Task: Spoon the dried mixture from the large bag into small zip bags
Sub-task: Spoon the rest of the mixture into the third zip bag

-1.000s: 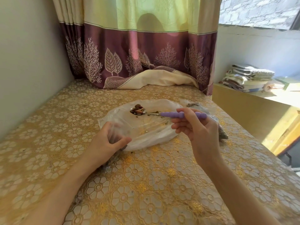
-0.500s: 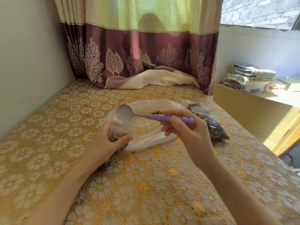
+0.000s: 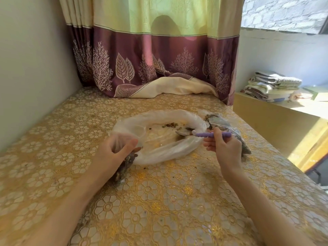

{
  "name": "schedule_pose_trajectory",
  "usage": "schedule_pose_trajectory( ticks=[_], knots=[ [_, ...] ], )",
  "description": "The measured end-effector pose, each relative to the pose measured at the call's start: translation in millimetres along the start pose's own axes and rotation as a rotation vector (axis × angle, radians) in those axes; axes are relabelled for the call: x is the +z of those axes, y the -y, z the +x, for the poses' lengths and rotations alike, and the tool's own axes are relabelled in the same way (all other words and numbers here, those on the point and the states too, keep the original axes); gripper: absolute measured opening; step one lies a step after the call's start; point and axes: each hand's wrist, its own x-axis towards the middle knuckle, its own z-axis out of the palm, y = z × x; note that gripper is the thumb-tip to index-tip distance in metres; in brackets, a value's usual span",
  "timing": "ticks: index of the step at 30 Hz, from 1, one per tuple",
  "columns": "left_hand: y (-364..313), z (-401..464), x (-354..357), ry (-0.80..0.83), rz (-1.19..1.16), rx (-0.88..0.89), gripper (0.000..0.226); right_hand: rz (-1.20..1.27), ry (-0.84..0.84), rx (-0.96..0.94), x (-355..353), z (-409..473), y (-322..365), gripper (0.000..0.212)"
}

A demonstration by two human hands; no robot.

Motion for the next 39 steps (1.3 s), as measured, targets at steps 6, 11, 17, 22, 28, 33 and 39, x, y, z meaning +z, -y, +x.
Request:
schedule_pose_trajectory(
  ticks=[6,11,17,22,28,33,39],
  knots=[
    [8,-1,-1,0.107,0.248,0.071,0.037,-0.067,-0.116,-0.021,-1,9,-8,0.044],
    [6,-4,5,0.133,0.305,0.194,0.031,-0.135,-0.171,-0.060,2,17,-9,0.044],
    [8,-4,6,0.123,0.283,0.219,0.030,-0.254,-0.150,-0.137,14,19,-14,0.037],
    [8,-4,5,0.127,0.279,0.218,0.024,-0.258,-0.162,-0.117,20,22,-18,0.028],
    [9,-2,3,0.150,0.147,0.116,0.025,-0.101,-0.119,0.095,17,26,-31,0.020],
    [7,-3,7,0.136,0.127,0.134,0.032,0.116,-0.109,0.200,12,23,-26,0.019],
    [7,0,3,0.049,0.135,0.103,0.033,0.212,-0.087,0.217,10,17,-18,0.025]
  ],
)
